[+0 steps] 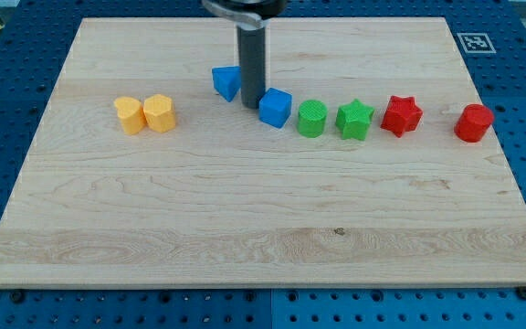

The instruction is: Nudge the blue triangle left a bit

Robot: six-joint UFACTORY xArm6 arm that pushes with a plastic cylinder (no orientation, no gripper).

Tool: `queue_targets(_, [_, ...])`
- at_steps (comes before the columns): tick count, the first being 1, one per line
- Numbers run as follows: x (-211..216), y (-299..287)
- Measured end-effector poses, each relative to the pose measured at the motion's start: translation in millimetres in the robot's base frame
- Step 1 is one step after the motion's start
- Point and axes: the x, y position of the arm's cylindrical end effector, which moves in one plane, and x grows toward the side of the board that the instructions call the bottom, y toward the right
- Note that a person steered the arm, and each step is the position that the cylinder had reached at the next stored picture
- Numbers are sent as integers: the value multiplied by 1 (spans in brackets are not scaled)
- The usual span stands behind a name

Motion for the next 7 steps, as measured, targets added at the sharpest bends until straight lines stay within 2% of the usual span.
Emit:
queue_targets(1, [-18,-7])
queue_targets(3, [-17,-142])
queue_targets(5, [-62,-81])
queue_targets(7, [-65,-119])
